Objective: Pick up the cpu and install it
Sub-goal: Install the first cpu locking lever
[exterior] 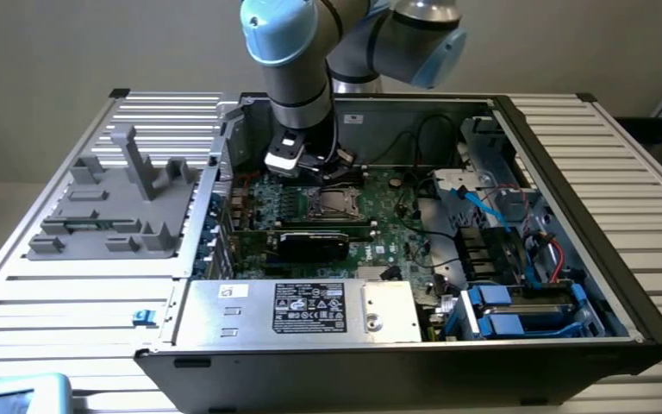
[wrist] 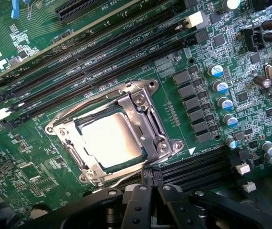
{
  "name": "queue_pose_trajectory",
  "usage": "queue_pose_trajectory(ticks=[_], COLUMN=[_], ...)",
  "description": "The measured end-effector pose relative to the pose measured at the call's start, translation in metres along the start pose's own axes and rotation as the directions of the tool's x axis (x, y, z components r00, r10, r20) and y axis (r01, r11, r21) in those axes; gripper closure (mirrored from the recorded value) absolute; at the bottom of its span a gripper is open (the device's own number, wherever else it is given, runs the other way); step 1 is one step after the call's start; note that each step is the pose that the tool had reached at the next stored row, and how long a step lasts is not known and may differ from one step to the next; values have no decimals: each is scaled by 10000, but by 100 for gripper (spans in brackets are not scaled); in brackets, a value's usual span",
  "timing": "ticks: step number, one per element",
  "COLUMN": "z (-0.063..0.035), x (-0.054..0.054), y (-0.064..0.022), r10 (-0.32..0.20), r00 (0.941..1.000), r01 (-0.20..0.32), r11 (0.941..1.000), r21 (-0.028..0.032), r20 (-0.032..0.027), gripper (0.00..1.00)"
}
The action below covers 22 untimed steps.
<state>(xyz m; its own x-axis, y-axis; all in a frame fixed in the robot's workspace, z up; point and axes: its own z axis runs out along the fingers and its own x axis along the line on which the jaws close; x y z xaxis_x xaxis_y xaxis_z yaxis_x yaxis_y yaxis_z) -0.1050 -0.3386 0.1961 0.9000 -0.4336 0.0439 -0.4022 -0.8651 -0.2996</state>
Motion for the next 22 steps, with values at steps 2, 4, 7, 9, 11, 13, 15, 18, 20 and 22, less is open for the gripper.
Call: queue_pose_trajectory(ticks=[2,4,7,9,11,13,15,18,20,22], z=[-1,4,10,13,14,16,16,13,11,10], x=[13,38,68,85,96,110,125,138,146,151], y=[-6,-17,-31,-38,-44,-51,-58,-55,-53,-54], r10=[4,3,4,5,6,8,9,12,13,14], r00=[10000,10000,10000,10000,10000,10000,10000,10000,10000,10000], r01=[-4,-3,-4,-5,-6,-8,-9,-12,-13,-14], r11=[10000,10000,10000,10000,10000,10000,10000,10000,10000,10000], r21=[-4,-2,-2,-3,-7,-10,-16,-23,-28,-35], r20=[1,-2,-3,-5,-6,-9,-12,-6,-4,-5], gripper=[89,89,89,89,89,89,89,89,89,89])
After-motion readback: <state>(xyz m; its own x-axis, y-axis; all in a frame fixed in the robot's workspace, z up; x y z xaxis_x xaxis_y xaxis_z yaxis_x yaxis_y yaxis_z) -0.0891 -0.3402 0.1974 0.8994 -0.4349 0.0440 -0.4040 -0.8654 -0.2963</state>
